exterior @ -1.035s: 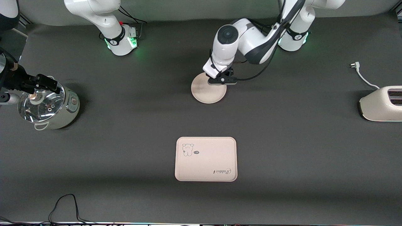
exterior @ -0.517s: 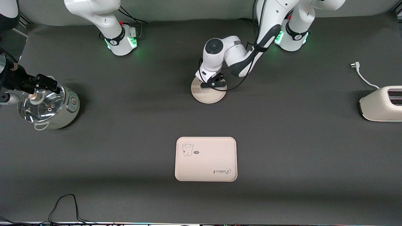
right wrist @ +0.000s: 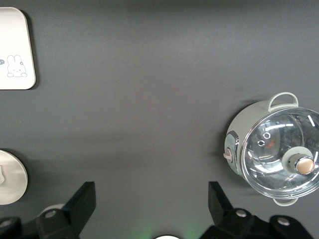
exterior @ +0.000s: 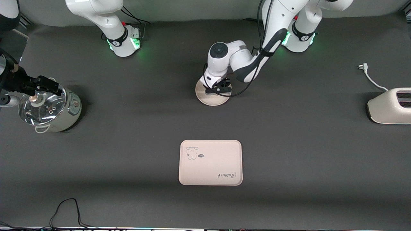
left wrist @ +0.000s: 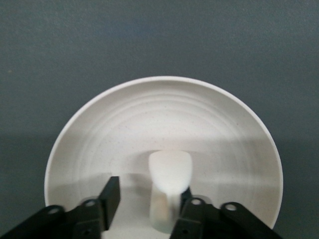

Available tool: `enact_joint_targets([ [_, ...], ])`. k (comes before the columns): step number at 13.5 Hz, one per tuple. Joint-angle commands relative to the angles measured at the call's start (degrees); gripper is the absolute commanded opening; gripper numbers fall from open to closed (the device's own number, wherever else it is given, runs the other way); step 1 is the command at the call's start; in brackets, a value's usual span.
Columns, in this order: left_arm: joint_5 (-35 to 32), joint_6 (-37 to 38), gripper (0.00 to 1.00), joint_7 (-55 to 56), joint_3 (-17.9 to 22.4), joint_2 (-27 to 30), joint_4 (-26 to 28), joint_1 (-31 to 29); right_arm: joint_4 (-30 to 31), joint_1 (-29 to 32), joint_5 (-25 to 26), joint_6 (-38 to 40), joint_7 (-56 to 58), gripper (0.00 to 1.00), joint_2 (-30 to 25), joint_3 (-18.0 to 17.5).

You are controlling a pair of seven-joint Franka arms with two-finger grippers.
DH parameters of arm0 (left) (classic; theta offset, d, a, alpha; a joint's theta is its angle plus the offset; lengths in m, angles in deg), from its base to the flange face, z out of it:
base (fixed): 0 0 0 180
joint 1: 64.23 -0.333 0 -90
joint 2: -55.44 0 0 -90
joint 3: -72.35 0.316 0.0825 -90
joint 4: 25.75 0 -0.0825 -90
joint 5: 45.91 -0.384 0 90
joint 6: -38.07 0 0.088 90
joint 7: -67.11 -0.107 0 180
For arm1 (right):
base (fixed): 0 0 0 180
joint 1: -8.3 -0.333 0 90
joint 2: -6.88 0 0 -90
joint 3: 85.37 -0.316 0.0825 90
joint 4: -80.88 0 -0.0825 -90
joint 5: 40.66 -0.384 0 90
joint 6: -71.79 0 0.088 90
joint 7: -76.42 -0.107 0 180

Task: Place bun in plate and plate on tray
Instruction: 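Lower the bun onto the plate and open the left gripper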

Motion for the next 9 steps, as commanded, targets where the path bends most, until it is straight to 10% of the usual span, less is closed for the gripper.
enact_joint_targets([
  [1,-2.27,0.73,1.0,1.72,1.04,-0.35,-0.68,1.3,1.03,-0.32,0.73,-0.36,-1.09,1.0,-1.09,0.1],
  [9,-3.77,1.53,1.0,1.72,1.92,-0.35,0.46,1.21,1.03,-0.32,0.64,-0.44,-1.09,1.0,-1.09,0.1],
])
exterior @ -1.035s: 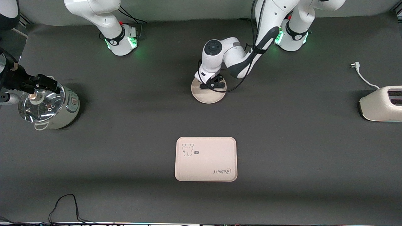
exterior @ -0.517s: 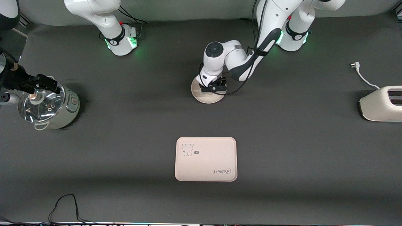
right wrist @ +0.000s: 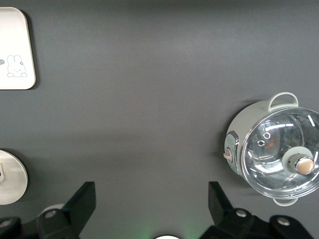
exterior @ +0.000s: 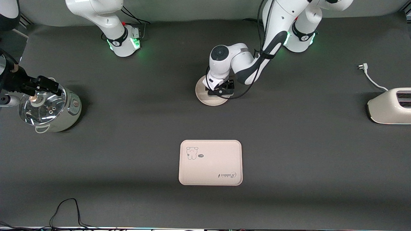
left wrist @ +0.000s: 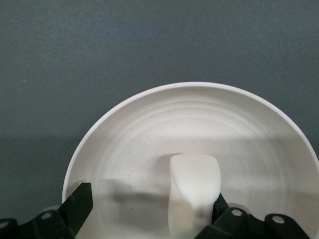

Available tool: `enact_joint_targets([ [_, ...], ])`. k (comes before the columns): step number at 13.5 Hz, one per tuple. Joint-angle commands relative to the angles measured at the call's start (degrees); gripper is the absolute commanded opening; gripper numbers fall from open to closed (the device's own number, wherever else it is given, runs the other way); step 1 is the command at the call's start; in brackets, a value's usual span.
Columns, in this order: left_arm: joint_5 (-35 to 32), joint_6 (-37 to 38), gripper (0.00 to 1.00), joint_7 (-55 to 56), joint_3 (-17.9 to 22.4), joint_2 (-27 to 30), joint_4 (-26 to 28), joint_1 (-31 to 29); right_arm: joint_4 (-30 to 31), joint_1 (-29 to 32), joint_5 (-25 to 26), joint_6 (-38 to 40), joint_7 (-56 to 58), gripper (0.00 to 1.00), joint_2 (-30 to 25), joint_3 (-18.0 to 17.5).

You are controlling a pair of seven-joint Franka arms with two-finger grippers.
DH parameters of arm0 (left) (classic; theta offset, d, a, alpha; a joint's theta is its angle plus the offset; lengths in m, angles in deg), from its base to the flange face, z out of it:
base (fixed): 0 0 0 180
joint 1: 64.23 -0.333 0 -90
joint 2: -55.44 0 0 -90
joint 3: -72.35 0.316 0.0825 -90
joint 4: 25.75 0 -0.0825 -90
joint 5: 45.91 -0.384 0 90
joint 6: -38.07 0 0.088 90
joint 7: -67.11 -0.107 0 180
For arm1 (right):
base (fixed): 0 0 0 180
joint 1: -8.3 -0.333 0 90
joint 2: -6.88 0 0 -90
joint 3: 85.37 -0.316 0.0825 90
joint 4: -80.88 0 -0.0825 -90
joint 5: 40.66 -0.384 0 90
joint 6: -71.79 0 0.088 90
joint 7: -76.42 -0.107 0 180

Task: Place bun in plate and plate on tray
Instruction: 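Lower the bun onto the plate and open the left gripper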

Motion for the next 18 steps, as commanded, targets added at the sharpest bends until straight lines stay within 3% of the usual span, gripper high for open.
enact_joint_targets([
  [1,-1.16,0.71,1.0,1.7,0.8,0.53,-0.12,1.19,1.03,-0.32,0.64,-0.44,-1.09,1.0,-1.09,0.1],
  [12,-1.16,0.63,1.0,1.7,0.89,0.79,-0.47,1.19,1.03,-0.32,0.64,-0.44,-1.09,1.0,-1.09,0.1],
  [18,-0.11,4.47,1.0,-1.1,1.76,7.63,-4.5,0.4,1.56,-0.32,0.55,-0.01,-1.18,1.0,-1.88,0.1],
])
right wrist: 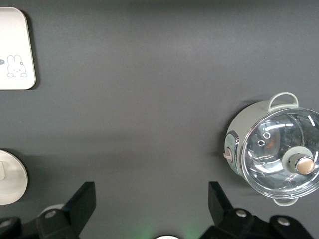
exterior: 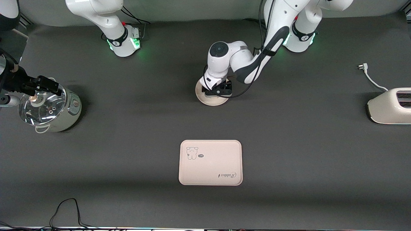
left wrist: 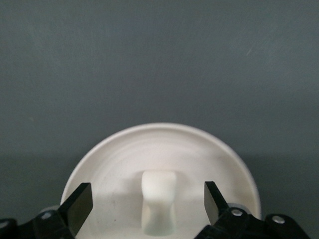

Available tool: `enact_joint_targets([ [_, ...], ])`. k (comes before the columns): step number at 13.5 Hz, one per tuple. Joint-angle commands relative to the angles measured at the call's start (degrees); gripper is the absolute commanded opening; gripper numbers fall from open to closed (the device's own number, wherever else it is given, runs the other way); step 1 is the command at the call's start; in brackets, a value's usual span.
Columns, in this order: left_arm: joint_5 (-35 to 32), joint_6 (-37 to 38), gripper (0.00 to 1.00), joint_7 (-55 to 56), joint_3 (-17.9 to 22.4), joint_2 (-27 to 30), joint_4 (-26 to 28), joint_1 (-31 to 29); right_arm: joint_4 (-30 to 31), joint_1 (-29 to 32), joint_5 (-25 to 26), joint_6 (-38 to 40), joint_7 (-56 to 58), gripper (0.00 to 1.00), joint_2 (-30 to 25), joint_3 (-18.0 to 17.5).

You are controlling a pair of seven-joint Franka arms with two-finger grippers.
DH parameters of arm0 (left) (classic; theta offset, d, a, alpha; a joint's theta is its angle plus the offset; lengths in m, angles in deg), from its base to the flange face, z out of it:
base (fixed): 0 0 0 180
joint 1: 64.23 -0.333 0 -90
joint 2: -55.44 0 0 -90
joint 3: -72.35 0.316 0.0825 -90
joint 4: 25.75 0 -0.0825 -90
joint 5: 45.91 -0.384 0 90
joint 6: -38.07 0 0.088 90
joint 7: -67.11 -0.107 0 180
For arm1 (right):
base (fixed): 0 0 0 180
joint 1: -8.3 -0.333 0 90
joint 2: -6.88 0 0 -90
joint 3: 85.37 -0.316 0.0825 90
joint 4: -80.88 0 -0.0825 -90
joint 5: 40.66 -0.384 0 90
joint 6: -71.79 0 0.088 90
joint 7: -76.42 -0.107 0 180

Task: Place bun in plate and plate on tray
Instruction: 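Lower the bun onto the plate and open the left gripper, then withdraw the left gripper while the right gripper moves toward the plate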

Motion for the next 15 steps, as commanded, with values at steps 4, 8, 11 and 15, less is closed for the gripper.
enact_joint_targets([
  [4,7.49,12.7,1.0,-16.92,3.96,14.62,-1.67,-4.82,3.05,-0.49,0.38,-0.03,-1.44,1.0,-3.39,-0.43],
  [8,21.15,28.68,1.0,-50.68,15.72,26.67,-4.56,-9.75,4.36,-7.06,-0.41,-0.37,-7.65,1.0,-4.35,-0.43],
  [11,21.16,40.65,1.0,-61.52,26.36,29.32,-11.15,-10.98,6.3,-18.03,-0.41,-1.78,-20.55,1.0,-5.59,-0.43],
  [15,20.46,44.45,1.0,-72.51,36.13,33.98,-11.43,-12.48,5.95,-35.08,-0.41,-5.11,-40.32,1.0,-3.14,-0.43],
])
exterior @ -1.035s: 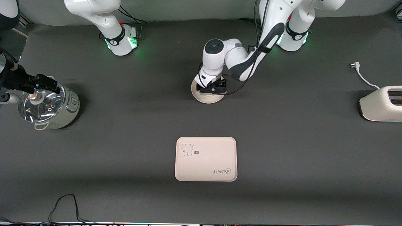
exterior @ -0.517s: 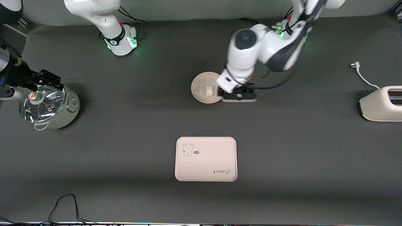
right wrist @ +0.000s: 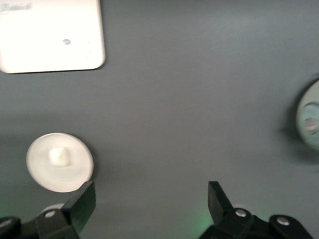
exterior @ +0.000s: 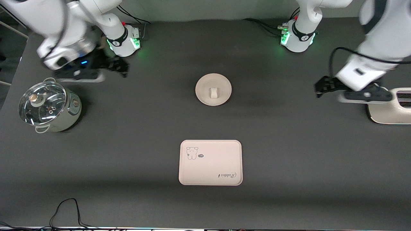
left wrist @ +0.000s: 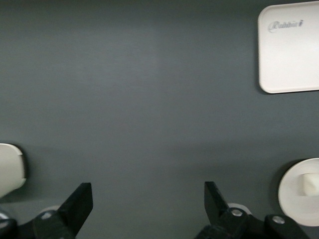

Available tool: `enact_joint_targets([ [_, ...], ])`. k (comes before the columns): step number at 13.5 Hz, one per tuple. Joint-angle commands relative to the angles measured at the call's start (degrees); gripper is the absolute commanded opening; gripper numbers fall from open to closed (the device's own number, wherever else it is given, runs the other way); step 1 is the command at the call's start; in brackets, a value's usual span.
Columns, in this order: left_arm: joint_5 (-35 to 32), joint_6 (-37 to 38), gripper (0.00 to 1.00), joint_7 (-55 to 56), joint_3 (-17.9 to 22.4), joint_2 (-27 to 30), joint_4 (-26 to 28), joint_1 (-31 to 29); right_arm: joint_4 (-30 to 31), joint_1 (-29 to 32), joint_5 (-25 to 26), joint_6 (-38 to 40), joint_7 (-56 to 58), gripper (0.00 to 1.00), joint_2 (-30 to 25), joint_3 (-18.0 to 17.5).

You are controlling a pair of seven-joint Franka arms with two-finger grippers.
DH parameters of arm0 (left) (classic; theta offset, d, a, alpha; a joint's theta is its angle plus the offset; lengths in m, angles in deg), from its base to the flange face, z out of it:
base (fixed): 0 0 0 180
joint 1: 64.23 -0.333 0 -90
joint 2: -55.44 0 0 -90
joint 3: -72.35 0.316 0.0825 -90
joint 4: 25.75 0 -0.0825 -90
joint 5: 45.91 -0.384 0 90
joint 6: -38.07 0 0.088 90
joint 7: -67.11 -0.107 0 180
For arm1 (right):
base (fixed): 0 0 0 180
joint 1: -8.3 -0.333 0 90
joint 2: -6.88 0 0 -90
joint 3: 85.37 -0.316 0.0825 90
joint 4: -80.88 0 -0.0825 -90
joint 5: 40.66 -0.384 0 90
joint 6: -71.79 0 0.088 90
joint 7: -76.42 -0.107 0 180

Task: Place bun in plate and plate on tray
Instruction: 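Withdraw the left gripper while the right gripper moves toward the plate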

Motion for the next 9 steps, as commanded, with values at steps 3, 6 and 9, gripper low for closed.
enact_joint_targets([
  [3,0.19,6.89,1.0,-4.91,4.71,4.3,-0.03,-1.06,-0.62,-17.18,-0.61,-6.05,-17.24,1.0,4.61,0.62],
  [6,0.19,8.14,1.0,-4.91,5.59,5.01,-0.12,-1.14,-3.7,-22.91,-3.77,-6.66,-16.54,1.0,8.84,0.62],
  [9,0.02,7.53,1.0,-4.91,5.5,4.75,-0.12,-1.06,-2.83,-24.23,-5.01,-8.77,-15.58,1.0,9.2,0.62],
])
